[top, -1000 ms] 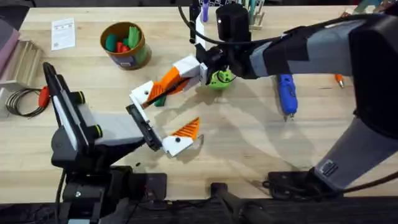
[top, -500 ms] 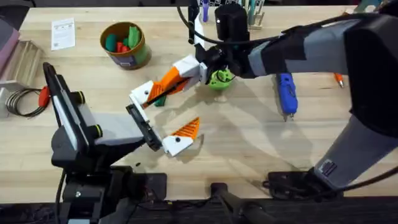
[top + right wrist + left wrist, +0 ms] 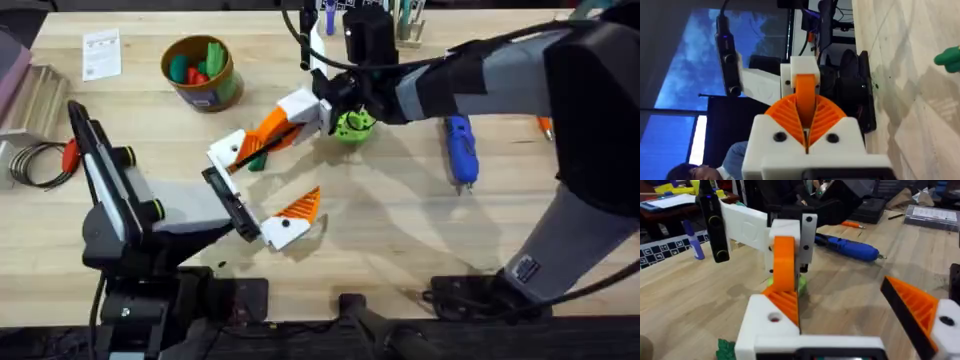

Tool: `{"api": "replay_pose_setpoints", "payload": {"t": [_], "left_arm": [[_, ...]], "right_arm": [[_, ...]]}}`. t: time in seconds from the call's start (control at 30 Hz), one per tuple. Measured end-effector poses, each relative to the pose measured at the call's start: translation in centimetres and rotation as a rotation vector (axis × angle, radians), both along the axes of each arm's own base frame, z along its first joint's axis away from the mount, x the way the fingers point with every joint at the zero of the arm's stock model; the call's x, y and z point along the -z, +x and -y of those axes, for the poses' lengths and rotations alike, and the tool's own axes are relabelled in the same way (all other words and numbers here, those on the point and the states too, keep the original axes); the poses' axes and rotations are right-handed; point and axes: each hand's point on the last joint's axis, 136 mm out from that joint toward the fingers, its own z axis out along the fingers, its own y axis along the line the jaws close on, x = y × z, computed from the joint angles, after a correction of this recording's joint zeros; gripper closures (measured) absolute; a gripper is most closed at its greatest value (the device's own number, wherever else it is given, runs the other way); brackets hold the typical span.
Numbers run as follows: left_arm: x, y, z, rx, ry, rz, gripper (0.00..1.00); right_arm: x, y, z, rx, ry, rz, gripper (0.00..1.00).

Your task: Pick up the gripper from the table and insert it into the empty holder that is missing its gripper. Then pick up a screw, insert it into the mounting hole, and use the screwdriver to tighten it. Finally, clean up the table by picking up the vegetable and placing it into the bucket.

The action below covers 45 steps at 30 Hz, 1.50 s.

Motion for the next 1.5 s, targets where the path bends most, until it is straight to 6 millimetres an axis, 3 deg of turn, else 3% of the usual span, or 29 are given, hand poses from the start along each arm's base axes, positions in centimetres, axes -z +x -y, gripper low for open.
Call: {"api": "replay_pose_setpoints", "payload": {"t": [0.33, 0.37, 0.53, 0.57, 0.6, 0.97, 1.1, 1.37, 1.5], "left_arm": [[0.0, 0.0, 0.0, 0.0, 0.0, 0.0, 0.015], [0.0, 0.0, 0.0, 0.0, 0.0, 0.0, 0.016], [0.0, -0.5, 0.3, 0.032, -0.003, -0.003, 0.015], [0.0, -0.5, 0.3, 0.033, -0.003, -0.003, 0.015], [0.0, -0.5, 0.4, 0.035, -0.003, -0.003, 0.014], [0.0, -0.6, 0.4, 0.04, -0.004, -0.003, 0.015], [0.0, -0.6, 0.4, 0.041, -0.004, -0.004, 0.015], [0.0, -0.7, 0.5, 0.047, -0.004, -0.004, 0.015], [0.0, -0.7, 0.5, 0.049, -0.004, -0.004, 0.015]], "right_arm": [[0.0, 0.0, 0.0, 0.0, 0.0, 0.0, 0.993], [0.0, 0.0, 0.0, 0.0, -0.002, -0.003, 0.946], [-0.1, 0.2, -0.2, 0.008, -0.001, 0.006, 0.24], [-0.2, 0.2, -0.2, 0.008, 0.002, 0.01, 0.132], [-0.2, 0.2, -0.2, 0.008, 0.002, 0.011, 0.107], [-0.2, 0.4, -0.2, 0.012, 0.003, 0.013, 0.091], [-0.4, 1.3, 0.5, 0.043, 0.013, 0.036, 0.089], [-4.0, 5.1, 4.7, 0.278, -0.033, 0.102, 0.086], [-3.4, 5.6, 6.9, 0.415, -0.197, 0.089, 0.088]]}}
